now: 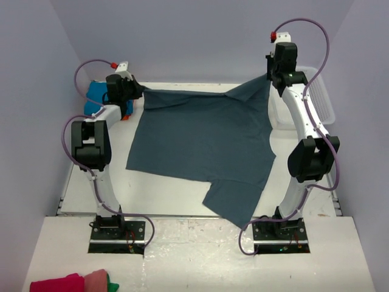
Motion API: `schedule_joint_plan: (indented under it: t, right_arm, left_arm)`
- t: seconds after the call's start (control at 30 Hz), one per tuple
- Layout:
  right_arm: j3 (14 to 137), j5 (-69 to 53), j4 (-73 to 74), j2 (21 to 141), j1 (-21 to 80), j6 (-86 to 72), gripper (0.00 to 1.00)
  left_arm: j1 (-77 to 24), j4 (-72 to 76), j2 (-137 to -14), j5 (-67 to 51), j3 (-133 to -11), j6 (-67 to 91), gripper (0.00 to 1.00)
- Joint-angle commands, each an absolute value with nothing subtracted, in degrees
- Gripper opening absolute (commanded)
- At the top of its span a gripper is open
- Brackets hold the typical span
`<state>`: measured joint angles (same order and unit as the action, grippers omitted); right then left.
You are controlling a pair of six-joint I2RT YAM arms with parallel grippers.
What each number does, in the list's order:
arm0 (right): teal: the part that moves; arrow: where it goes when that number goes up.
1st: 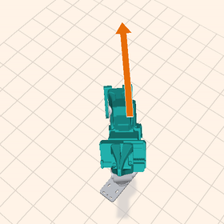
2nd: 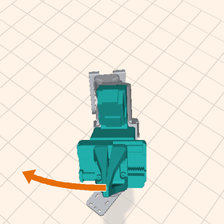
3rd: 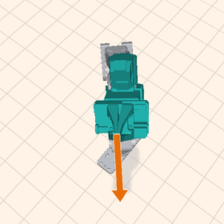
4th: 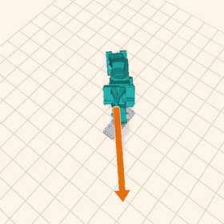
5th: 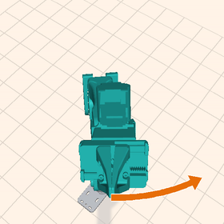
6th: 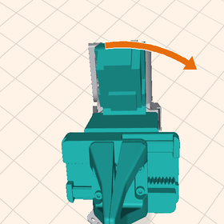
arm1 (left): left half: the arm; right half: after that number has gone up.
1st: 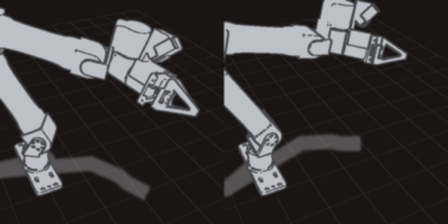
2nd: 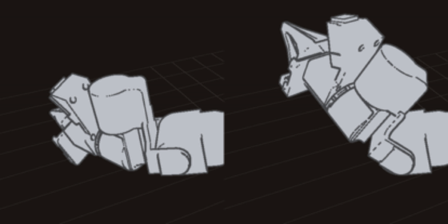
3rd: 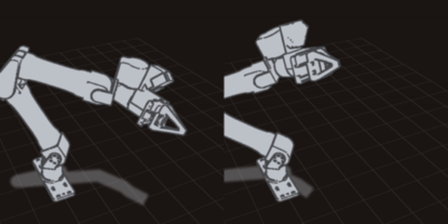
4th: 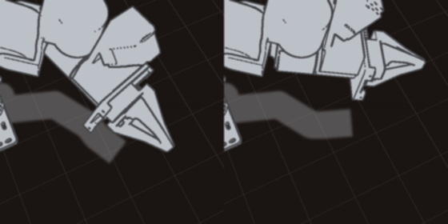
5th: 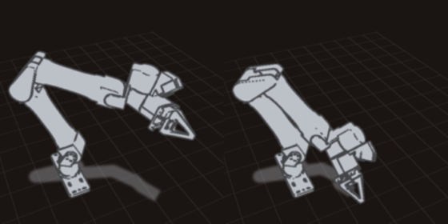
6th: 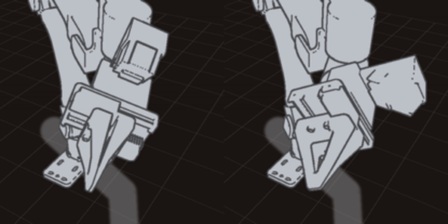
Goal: Fold and stack the t-shirts
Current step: Flatten out the tshirt, then grap the side of the flattened tshirt furthest away from the robot with both arms
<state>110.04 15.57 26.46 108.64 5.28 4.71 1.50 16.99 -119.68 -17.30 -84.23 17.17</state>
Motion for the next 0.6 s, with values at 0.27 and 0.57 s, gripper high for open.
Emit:
schedule_joint_plan:
  t: [0.27,0.57]
  right_arm:
    - [119.09,18.55,27.86,113.82,4.66,4.92,0.0]
    - [119.71,16.79,29.26,114.43,4.4,5.01,0.0]
  left_arm:
    - [2.37,18.29,-117.68,-17.93,-90.17,17.58,0.0]
    - [2.46,17.67,-119.18,-18.98,-91.23,17.58,0.0]
